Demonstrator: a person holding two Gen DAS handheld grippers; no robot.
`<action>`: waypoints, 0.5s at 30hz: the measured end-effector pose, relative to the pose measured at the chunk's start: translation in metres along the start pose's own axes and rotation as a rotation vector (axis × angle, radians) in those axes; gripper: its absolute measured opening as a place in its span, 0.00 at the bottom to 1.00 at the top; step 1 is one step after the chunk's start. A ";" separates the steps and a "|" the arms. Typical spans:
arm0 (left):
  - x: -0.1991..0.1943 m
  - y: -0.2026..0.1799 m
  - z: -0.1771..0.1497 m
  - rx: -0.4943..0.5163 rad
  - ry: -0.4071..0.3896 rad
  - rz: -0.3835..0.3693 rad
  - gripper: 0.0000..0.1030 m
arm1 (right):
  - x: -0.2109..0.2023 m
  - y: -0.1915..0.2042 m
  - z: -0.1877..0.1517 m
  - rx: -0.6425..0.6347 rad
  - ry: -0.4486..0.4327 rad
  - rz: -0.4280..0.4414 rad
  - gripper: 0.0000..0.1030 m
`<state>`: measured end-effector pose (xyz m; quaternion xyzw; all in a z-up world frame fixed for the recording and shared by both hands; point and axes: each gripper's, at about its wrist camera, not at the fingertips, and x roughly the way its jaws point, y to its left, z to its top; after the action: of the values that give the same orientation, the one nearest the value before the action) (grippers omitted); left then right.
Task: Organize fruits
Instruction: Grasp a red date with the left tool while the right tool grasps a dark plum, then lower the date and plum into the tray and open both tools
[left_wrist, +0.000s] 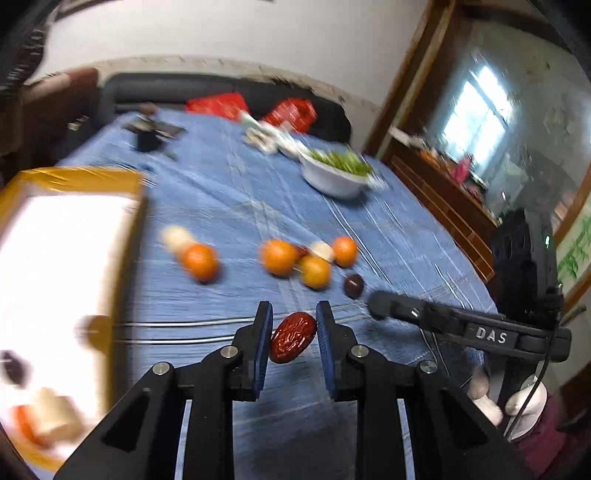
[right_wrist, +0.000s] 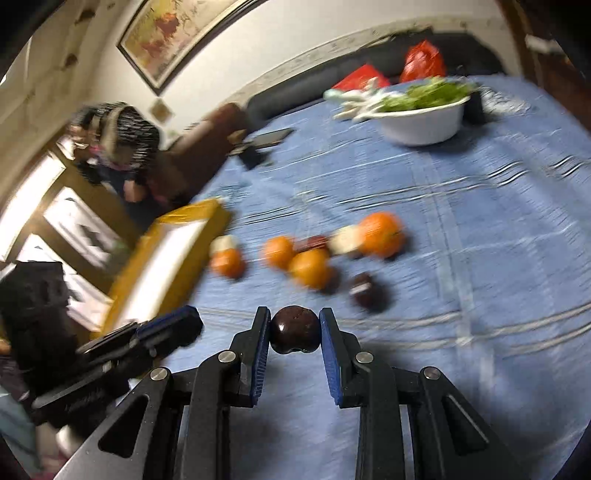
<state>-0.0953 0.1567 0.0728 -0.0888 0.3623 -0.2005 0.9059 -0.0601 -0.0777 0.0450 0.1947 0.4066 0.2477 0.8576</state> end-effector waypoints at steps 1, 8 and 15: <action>-0.013 0.008 0.002 -0.012 -0.022 0.017 0.23 | 0.000 0.009 0.000 -0.007 0.006 0.019 0.29; -0.091 0.088 0.009 -0.125 -0.160 0.281 0.23 | 0.019 0.091 0.010 -0.145 0.042 0.063 0.29; -0.091 0.162 -0.003 -0.275 -0.099 0.369 0.23 | 0.064 0.159 0.014 -0.249 0.125 0.114 0.30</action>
<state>-0.1089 0.3423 0.0771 -0.1535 0.3512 0.0245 0.9233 -0.0568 0.0855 0.1001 0.0939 0.4138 0.3561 0.8325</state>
